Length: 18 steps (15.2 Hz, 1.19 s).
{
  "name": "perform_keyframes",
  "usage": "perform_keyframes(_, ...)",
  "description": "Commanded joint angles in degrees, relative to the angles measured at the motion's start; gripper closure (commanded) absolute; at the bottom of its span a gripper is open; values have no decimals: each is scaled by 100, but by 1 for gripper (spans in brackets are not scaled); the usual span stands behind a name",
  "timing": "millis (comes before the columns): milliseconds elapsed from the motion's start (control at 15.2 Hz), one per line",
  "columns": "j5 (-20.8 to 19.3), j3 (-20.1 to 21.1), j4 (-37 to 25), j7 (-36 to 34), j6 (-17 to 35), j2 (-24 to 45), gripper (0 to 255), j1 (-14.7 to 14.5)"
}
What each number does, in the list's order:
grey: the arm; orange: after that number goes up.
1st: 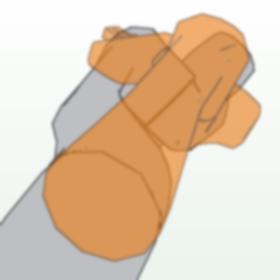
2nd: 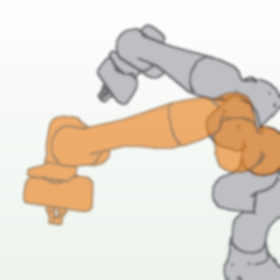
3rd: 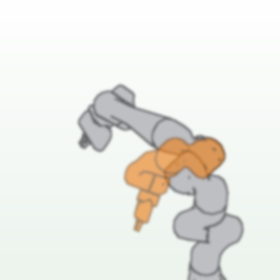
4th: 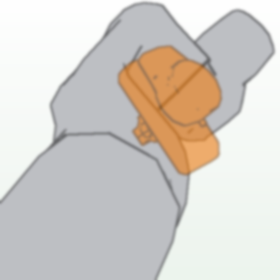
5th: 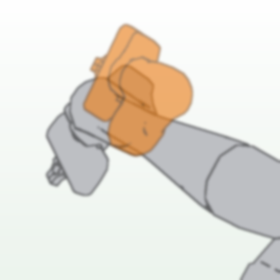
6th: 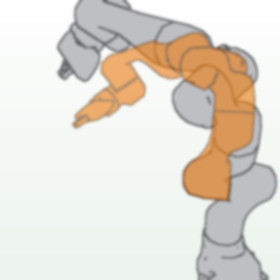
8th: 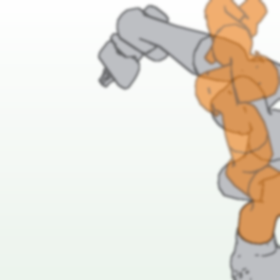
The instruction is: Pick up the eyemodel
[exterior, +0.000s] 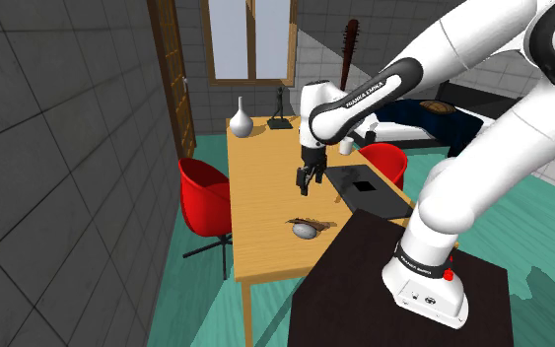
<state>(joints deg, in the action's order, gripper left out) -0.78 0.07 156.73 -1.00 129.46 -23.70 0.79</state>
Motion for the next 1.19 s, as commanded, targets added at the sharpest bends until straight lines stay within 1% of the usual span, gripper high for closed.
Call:
perform_keyframes(0,-73,-18,78,48,564,416,0,35)
perform_keyframes(330,-304,-50,-11,88,1871,1691,0,133)
perform_keyframes(726,-774,-166,-473,-50,3204,3340,0,211)
perform_keyframes(792,-779,-174,-482,-51,3220,3362,0,205)
perform_keyframes(1122,-891,-244,-565,-158,3635,3861,0,159)
